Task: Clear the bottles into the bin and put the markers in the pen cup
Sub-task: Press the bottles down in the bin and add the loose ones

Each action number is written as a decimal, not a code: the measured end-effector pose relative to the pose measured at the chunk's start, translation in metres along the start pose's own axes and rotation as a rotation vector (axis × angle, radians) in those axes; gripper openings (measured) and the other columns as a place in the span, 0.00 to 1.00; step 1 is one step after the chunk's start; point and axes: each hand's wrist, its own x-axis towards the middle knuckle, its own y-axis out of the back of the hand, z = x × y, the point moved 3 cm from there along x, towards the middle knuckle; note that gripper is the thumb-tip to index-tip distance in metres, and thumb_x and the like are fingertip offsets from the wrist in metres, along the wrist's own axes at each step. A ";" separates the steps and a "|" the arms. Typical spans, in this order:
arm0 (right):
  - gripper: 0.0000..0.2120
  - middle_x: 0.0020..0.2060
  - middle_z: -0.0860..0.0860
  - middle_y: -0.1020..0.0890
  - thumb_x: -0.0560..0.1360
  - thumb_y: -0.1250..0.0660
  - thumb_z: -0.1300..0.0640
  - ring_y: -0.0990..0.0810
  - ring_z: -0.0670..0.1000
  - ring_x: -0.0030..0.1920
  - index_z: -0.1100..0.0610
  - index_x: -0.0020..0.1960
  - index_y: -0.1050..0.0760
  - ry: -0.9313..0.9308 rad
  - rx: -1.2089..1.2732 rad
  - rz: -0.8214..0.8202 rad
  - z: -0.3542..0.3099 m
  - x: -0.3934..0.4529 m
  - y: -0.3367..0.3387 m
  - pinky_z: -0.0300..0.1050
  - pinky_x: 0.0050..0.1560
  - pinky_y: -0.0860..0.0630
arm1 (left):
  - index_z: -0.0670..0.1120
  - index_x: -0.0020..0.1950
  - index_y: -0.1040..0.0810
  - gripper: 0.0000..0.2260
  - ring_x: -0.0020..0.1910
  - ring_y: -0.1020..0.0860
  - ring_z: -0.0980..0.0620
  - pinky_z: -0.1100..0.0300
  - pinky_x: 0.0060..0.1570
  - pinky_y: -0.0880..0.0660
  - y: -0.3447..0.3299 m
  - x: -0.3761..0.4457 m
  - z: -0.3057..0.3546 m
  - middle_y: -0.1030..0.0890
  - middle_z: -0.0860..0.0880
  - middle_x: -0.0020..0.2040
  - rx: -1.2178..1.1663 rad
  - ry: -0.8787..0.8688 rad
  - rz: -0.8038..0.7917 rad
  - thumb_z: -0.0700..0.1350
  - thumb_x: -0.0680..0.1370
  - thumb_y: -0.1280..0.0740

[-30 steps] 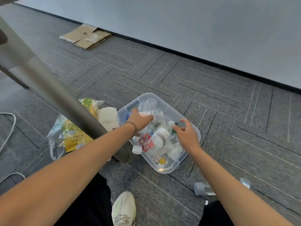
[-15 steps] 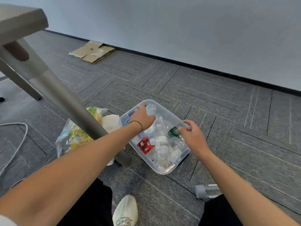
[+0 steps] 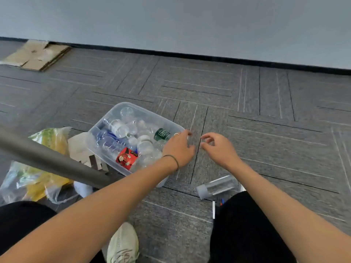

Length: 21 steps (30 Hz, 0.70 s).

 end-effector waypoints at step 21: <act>0.10 0.49 0.45 0.17 0.79 0.32 0.49 0.19 0.47 0.49 0.49 0.58 0.19 -0.383 -0.066 0.083 0.228 -0.075 0.031 0.50 0.52 0.20 | 0.49 0.67 0.30 0.27 0.47 0.20 0.47 0.50 0.46 0.19 -0.272 0.023 -0.007 0.20 0.49 0.52 0.404 -0.076 -0.454 0.59 0.74 0.28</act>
